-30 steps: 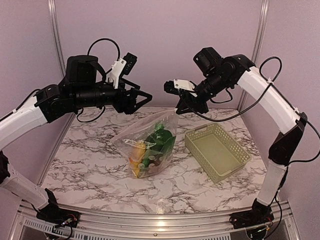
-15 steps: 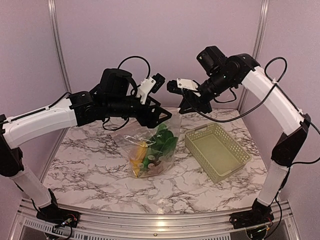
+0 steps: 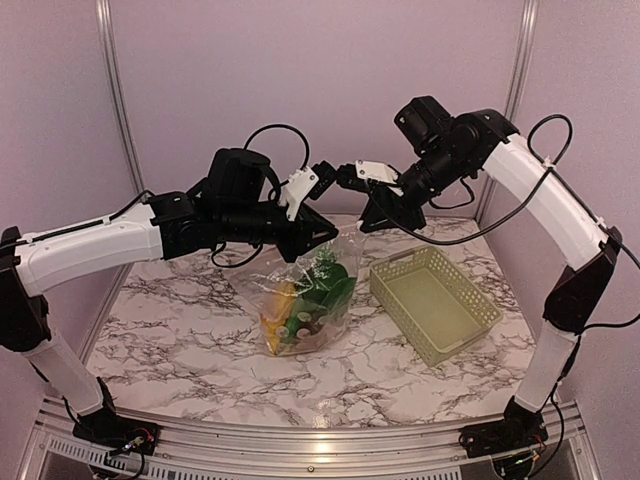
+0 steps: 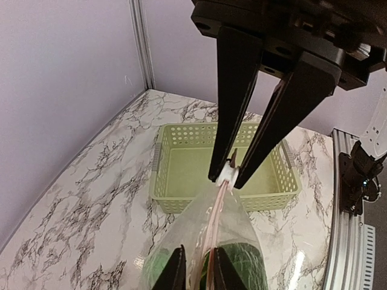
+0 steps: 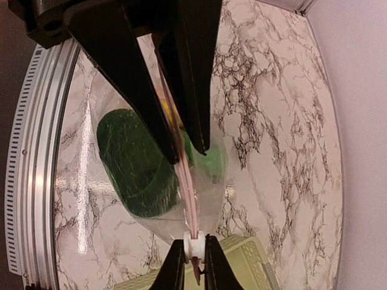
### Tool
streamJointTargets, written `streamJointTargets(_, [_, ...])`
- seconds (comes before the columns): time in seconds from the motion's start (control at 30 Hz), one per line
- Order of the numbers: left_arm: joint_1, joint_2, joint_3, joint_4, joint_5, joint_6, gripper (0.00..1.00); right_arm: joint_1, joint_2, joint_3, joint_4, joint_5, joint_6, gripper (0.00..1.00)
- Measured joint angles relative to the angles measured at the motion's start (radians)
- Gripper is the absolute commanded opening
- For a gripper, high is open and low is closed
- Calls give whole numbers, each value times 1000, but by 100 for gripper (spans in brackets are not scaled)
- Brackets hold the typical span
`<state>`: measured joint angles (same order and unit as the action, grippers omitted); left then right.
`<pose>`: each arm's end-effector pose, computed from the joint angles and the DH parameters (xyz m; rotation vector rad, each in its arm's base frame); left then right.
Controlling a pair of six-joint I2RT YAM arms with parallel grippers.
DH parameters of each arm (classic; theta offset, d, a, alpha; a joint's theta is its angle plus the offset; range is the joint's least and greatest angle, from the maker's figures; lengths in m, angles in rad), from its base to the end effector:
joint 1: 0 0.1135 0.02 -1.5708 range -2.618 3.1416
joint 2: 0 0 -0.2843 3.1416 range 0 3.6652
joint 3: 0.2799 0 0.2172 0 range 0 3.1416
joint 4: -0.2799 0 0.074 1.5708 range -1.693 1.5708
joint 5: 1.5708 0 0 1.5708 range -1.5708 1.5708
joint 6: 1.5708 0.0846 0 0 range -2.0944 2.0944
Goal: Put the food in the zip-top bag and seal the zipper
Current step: Pass from the right arm to the left, then pass from the left arm to the right
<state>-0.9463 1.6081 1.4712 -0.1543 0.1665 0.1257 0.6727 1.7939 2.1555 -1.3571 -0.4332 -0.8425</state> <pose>0.2204 -0.3298 0.3834 1.0817 1.5878 -0.7160 0.2430 0.2390 0.3942 -1.8317 1.7003 0.4842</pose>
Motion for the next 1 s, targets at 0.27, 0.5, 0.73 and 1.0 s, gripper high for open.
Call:
streamJointTargets(0.27, [-2, 24, 1, 1, -1, 23, 0, -34, -14, -40, -6, -17, -18, 14])
streamJointTargets(0.5, [-4, 27, 1, 1, 13, 32, 0, -98, -34, -61, 4, -103, -21, 36])
streamJointTargets(0.73, [-4, 26, 1, 9, 19, 8, 0, -280, -41, -149, 22, -340, -57, 42])
streamJointTargets(1.0, [-4, 2, 0, 2, 15, -40, 0, -283, -59, -271, 101, -564, -129, 43])
